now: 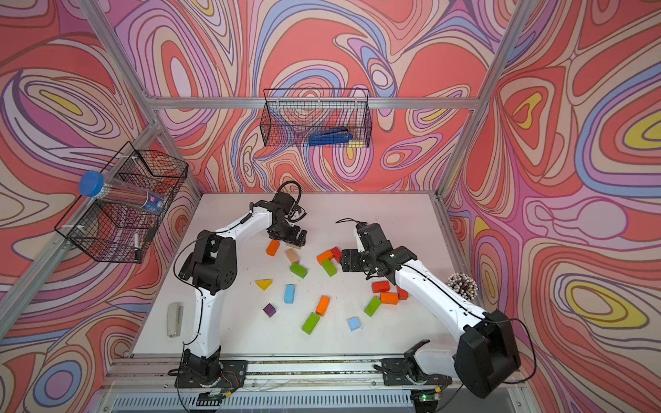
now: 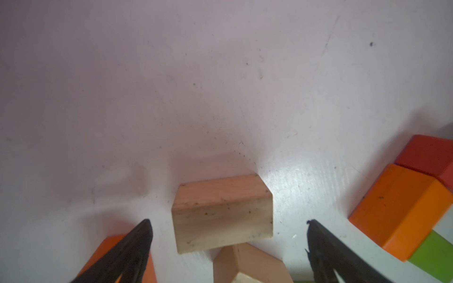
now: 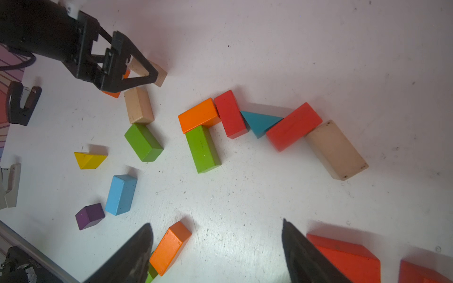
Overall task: Assemble a heart with building blocks
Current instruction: Pick up the building block from the center of the board, then place the building block at the center of the board.
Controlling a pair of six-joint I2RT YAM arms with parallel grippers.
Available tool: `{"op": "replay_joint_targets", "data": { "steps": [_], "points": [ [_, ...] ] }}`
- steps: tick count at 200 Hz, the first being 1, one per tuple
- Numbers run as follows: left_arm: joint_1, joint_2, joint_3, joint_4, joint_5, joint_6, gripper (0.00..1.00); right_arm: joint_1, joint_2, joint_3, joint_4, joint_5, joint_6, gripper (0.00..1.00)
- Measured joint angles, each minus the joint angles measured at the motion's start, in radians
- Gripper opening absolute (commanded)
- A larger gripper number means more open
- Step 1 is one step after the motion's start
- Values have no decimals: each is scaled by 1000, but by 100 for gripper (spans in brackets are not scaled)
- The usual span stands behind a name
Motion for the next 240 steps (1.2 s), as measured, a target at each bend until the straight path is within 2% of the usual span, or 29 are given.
{"op": "replay_joint_targets", "data": {
  "steps": [69,106,147,200,240],
  "points": [
    [-21,29,0,25,-56,-19,56,0,-8,-6,1,0,0,83],
    [-34,26,-6,42,-78,-26,47,0,-15,-11,0,5,0,83],
    [-111,-61,-80,28,-108,-28,47,0,-66,-40,7,8,34,83],
    [-359,-264,-109,-4,-76,-58,50,-4,-148,-84,-71,74,159,83],
    [-507,-257,-107,-7,-35,-68,50,-45,-201,-84,-195,147,257,76]
  ]
}}
